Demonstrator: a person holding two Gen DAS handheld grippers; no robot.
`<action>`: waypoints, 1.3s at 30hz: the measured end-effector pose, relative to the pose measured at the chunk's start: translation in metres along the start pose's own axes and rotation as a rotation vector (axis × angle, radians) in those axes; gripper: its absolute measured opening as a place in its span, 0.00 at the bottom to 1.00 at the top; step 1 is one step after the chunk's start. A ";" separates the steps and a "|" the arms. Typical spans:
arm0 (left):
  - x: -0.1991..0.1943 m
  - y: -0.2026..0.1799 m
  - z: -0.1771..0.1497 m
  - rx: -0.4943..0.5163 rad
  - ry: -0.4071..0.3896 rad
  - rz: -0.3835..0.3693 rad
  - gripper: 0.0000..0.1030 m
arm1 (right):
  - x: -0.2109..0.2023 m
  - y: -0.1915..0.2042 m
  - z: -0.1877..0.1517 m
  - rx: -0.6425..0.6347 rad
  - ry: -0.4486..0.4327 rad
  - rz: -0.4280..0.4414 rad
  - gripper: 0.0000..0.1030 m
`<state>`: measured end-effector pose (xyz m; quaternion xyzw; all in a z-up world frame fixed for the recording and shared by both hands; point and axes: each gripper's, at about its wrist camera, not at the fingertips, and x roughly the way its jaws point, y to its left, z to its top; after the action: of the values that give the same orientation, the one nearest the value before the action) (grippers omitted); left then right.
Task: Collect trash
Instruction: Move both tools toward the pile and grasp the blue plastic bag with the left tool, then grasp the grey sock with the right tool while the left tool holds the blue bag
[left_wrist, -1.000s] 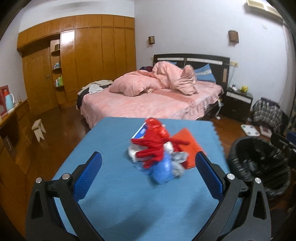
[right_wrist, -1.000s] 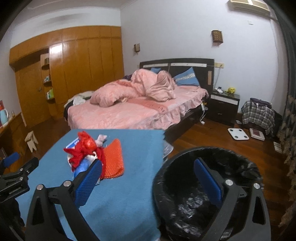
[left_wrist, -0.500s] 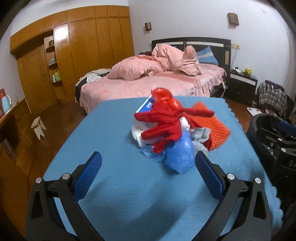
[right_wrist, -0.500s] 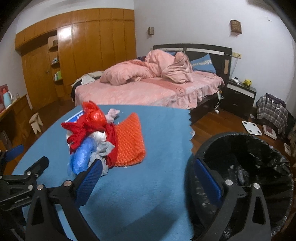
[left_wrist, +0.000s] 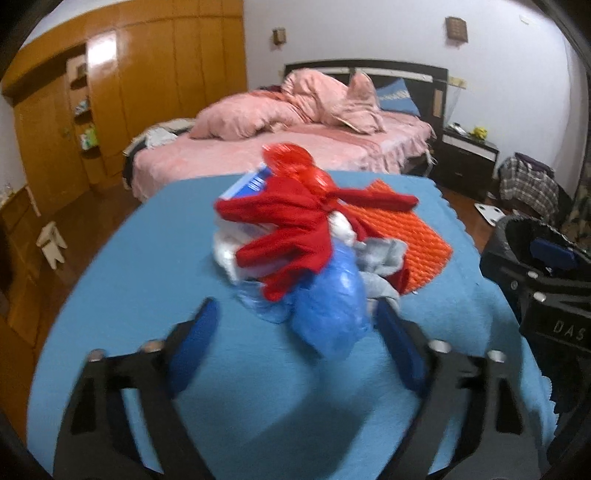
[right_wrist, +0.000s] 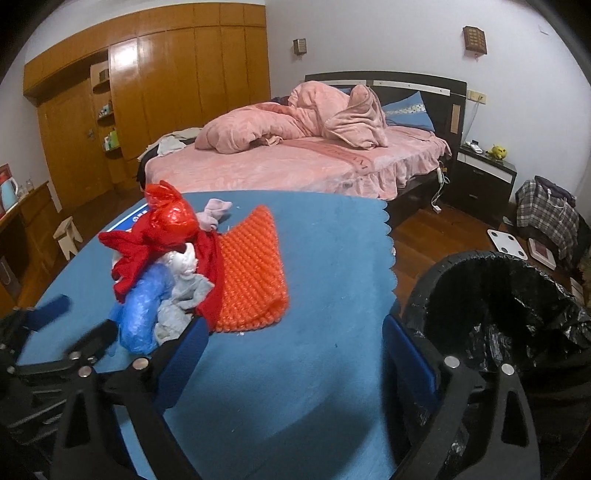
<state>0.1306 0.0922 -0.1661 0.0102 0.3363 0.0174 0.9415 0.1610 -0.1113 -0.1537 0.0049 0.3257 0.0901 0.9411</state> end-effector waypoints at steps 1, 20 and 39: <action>0.006 -0.002 0.000 0.003 0.013 -0.008 0.72 | 0.001 -0.001 0.000 0.000 0.000 -0.001 0.90; -0.001 0.018 -0.006 -0.033 0.021 -0.064 0.26 | 0.010 0.023 0.002 -0.032 0.012 0.040 0.90; -0.010 0.067 -0.025 -0.094 0.060 0.035 0.26 | 0.054 0.087 -0.007 -0.097 0.112 0.132 0.71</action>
<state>0.1051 0.1588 -0.1775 -0.0287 0.3631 0.0502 0.9300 0.1842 -0.0164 -0.1863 -0.0245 0.3719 0.1676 0.9127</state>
